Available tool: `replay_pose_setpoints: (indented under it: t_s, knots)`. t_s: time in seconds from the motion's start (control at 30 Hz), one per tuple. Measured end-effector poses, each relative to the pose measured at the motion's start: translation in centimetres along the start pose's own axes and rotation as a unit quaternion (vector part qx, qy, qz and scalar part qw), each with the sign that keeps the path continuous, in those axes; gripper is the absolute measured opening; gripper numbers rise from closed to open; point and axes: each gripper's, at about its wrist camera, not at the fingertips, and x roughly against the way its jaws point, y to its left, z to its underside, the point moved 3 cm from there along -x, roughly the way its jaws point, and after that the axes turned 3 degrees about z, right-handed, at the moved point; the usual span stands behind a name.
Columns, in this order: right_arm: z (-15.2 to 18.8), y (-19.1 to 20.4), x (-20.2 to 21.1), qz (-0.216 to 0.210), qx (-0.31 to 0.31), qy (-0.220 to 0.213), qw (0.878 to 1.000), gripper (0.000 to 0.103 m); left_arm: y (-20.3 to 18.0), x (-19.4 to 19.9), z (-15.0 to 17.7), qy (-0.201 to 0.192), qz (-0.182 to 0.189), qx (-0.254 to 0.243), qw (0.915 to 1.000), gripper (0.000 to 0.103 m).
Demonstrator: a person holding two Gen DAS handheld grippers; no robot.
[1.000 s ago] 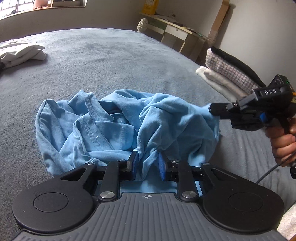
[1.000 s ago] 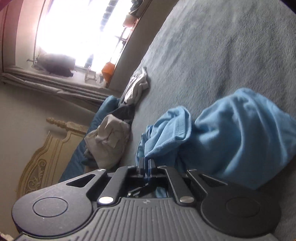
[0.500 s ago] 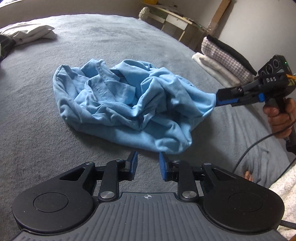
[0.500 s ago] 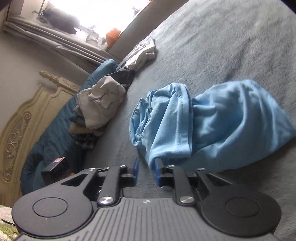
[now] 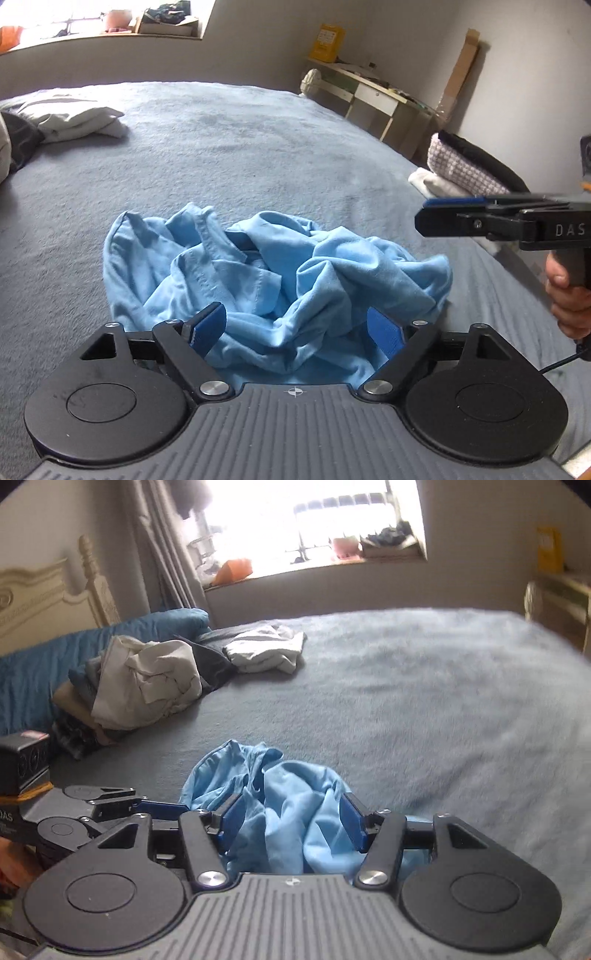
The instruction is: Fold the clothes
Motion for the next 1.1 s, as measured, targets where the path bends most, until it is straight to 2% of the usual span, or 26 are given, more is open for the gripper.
replay_pose_setpoints:
  t_s: [0.1, 0.2, 0.27, 0.3, 0.33, 0.37, 0.4, 0.43, 0.6, 0.73, 0.83, 0.97, 1.1]
  knots:
    - [0.6, 1.0, -1.3, -0.003, 0.026, 0.018, 0.999, 0.059, -1.5, -1.5, 0.5, 0.020, -0.002, -0.059, 0.9981, 0.083]
    - [1.3, 2.0, -2.6, -0.006, 0.053, 0.036, 0.998, 0.055, -2.5, -3.0, 1.2, 0.035, -0.004, -0.108, 0.9935, 0.071]
    - [1.7, 2.6, -3.4, -0.008, 0.070, 0.048, 0.996, 0.044, -2.6, -3.9, 1.6, 0.047, -0.012, -0.116, 0.9921, 0.050]
    - [2.0, 2.7, -4.1, -0.006, 0.075, 0.058, 0.995, 0.040, -2.4, -4.1, 1.7, 0.050, -0.017, -0.114, 0.9921, 0.047]
    - [2.3, 2.5, -4.5, -0.003, 0.073, 0.065, 0.995, 0.026, -2.3, -4.3, 1.8, 0.053, -0.021, -0.111, 0.9921, 0.035]
    - [2.5, 2.3, -4.5, -0.004, 0.066, 0.067, 0.996, 0.007, -2.2, -4.3, 1.9, 0.055, -0.026, -0.113, 0.9917, 0.022]
    - [2.6, 2.1, -4.6, -0.005, 0.060, 0.068, 0.996, 0.002, -2.0, -4.0, 1.9, 0.052, -0.027, -0.114, 0.9917, 0.018]
    - [2.7, 1.9, -4.6, -0.006, 0.054, 0.070, 0.996, 0.002, -1.9, -3.7, 1.9, 0.049, -0.026, -0.115, 0.9918, 0.015]
    - [2.8, 1.6, -2.1, -0.029, 0.029, 0.073, 0.997, 0.002, -1.4, -0.5, 2.1, 0.030, 0.019, -0.087, 0.9955, 0.012]
    - [3.8, 1.3, 0.5, -0.074, 0.018, 0.114, 0.991, 0.002, -1.4, 2.1, 3.3, 0.047, 0.075, -0.070, 0.9937, 0.012]
    - [5.5, 1.7, 1.5, -0.119, 0.015, 0.162, 0.979, 0.002, -1.7, 3.2, 4.8, 0.078, 0.093, -0.089, 0.9886, 0.012]
    - [8.2, 3.0, 2.0, -0.183, 0.016, 0.220, 0.958, 0.002, -2.2, 4.0, 6.7, 0.125, 0.108, -0.118, 0.9793, 0.012]
    - [11.6, 5.3, 0.6, -0.209, 0.036, 0.264, 0.941, 0.002, -2.4, 3.6, 8.1, 0.158, 0.104, -0.127, 0.9738, 0.014]
